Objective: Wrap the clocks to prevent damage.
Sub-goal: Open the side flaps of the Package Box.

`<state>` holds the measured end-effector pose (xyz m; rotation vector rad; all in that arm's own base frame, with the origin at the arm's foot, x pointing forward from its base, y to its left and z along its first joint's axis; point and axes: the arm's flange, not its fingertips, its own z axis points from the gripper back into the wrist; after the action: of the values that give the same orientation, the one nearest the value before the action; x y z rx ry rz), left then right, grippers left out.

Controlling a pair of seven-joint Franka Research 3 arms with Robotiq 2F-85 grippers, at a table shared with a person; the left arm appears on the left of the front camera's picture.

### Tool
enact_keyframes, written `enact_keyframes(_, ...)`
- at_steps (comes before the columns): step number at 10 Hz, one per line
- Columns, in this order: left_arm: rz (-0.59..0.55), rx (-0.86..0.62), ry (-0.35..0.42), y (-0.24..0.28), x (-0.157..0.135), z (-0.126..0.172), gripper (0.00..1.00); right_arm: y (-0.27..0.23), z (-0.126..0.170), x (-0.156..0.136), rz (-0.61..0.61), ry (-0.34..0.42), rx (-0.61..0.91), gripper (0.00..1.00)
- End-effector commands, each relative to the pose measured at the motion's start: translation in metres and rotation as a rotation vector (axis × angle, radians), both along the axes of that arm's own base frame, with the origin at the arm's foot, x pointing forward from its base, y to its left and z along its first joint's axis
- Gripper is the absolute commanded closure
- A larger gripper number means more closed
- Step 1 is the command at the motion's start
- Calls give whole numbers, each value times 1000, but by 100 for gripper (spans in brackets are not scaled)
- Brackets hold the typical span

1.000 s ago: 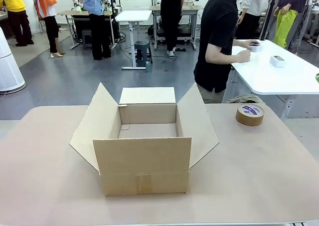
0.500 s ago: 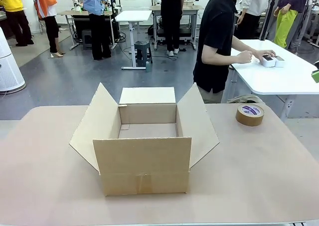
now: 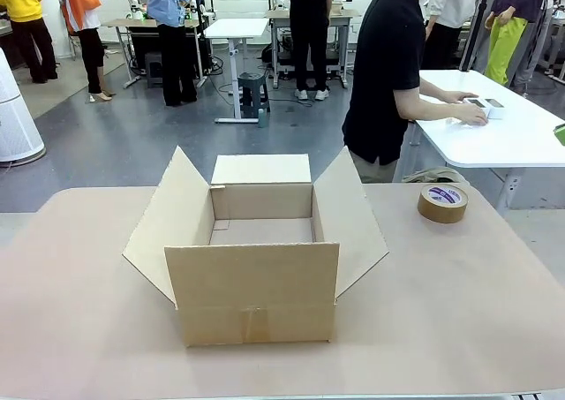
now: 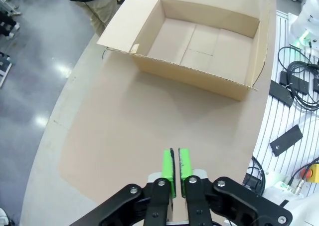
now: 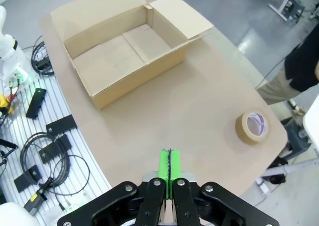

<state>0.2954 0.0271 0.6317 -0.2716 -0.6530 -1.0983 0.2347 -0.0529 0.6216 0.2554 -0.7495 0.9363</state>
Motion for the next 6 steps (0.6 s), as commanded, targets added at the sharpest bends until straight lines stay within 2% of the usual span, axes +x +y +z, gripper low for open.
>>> enact_keyframes(1,6,-22,24,-2,0,5,100,0,5,-2,3,22,3,100)
enact_keyframes(6,-8,14,19,-9,1,9,100,5,7,-2,8,22,-21,100)
